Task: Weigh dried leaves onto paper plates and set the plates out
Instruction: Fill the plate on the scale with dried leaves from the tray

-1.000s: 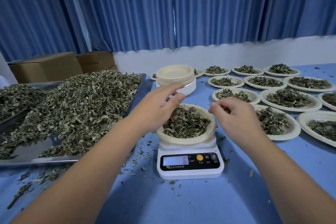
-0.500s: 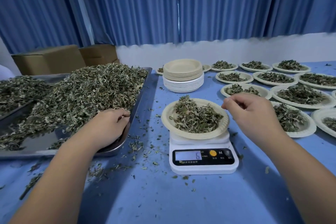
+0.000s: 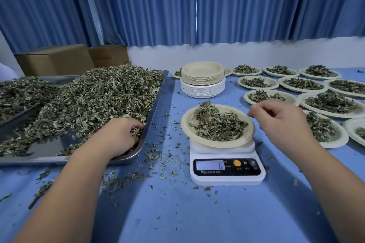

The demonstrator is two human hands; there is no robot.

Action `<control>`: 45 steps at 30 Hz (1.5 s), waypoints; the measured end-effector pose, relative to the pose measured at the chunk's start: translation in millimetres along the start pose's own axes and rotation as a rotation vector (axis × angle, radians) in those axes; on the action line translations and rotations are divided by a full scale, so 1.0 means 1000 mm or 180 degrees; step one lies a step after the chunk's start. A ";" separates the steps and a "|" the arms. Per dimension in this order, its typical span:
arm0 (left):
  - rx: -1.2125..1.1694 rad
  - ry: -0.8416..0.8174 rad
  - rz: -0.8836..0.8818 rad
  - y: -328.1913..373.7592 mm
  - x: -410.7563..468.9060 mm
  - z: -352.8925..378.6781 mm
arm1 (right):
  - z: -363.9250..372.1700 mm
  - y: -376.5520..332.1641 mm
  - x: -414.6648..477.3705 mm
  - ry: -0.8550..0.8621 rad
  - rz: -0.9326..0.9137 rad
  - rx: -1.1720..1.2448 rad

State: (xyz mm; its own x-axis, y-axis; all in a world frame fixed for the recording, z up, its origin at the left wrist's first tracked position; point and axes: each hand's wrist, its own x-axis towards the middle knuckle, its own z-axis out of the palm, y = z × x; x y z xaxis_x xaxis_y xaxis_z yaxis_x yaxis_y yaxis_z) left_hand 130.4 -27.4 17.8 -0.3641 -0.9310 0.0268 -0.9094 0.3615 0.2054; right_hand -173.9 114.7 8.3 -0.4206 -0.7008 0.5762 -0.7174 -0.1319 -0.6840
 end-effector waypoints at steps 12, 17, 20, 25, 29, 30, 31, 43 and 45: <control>-0.0707 0.0921 -0.0093 0.000 0.004 0.004 | -0.001 -0.002 0.000 0.0002 0.0129 0.0002; -0.1064 0.1339 -0.0007 0.003 0.002 0.001 | -0.001 -0.003 0.000 -0.0017 0.0152 -0.0015; -0.1387 0.1470 -0.0019 0.006 0.000 -0.001 | -0.002 -0.003 0.000 -0.0009 0.0148 0.0049; -0.1178 0.1276 -0.0178 0.004 0.002 0.002 | -0.001 -0.002 0.000 -0.0024 0.0184 0.0038; -0.1019 0.1103 -0.0220 0.007 0.001 0.005 | -0.002 -0.002 0.001 -0.0034 0.0291 -0.0034; -0.0975 0.1150 -0.0172 0.008 0.000 0.005 | -0.002 -0.001 0.001 -0.0036 0.0330 -0.0038; -0.0923 0.1219 -0.0105 0.010 0.000 0.005 | -0.002 -0.001 0.002 -0.0036 0.0381 -0.0043; -0.2231 0.1404 0.0713 0.086 -0.019 0.034 | -0.003 0.008 0.008 -0.0704 0.1174 -0.0669; -0.2505 0.1048 0.0436 0.093 -0.018 0.039 | -0.003 0.008 0.007 -0.0900 0.1215 -0.0715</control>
State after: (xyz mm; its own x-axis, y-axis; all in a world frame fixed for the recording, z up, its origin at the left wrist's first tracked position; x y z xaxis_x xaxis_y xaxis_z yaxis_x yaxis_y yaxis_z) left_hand 44.4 24.7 -2.1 -0.2729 -0.8929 0.3581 -0.4137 0.4449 0.7943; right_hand -184.4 111.1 7.9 -0.5312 -0.8355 0.1403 -0.6569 0.3017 -0.6910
